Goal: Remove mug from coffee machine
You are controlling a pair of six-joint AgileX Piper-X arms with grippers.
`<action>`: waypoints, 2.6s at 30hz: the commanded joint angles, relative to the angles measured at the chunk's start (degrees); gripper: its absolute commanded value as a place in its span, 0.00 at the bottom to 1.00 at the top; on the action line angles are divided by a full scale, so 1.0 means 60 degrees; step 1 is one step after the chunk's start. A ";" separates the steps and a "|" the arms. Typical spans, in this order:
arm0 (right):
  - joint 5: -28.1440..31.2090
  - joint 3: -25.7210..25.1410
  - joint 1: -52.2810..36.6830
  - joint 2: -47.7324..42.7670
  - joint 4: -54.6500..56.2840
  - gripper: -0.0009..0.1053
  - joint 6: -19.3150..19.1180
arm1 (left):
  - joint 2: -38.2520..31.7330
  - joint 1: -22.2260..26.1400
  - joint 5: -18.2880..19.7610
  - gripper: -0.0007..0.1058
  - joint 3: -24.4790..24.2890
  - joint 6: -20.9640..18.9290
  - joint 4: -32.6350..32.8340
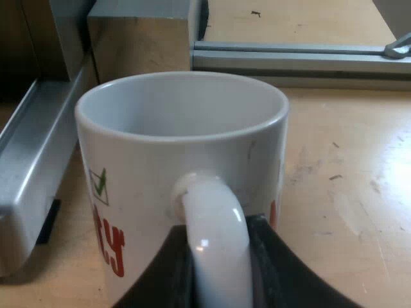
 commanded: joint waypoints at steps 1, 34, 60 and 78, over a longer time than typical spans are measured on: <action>-0.0292 0.0114 -0.0202 0.0768 -0.1735 0.01 -0.0223 | 0.0015 -0.0022 -0.0077 0.75 -0.0035 -0.0103 -0.0045; 0.0400 -0.1115 -0.0212 0.7483 -0.7151 0.15 -0.0150 | 0.0015 -0.0022 -0.0077 0.75 -0.0035 -0.0103 -0.0045; 0.1296 -0.1115 0.1636 0.3677 -0.2117 0.69 0.0293 | 0.0015 -0.0022 -0.0077 0.75 -0.0035 -0.0103 -0.0045; 0.0066 -0.4046 0.1634 -0.0996 0.7322 0.69 0.1190 | -0.0005 -0.0022 -0.2053 0.75 -0.1481 -0.0713 0.2624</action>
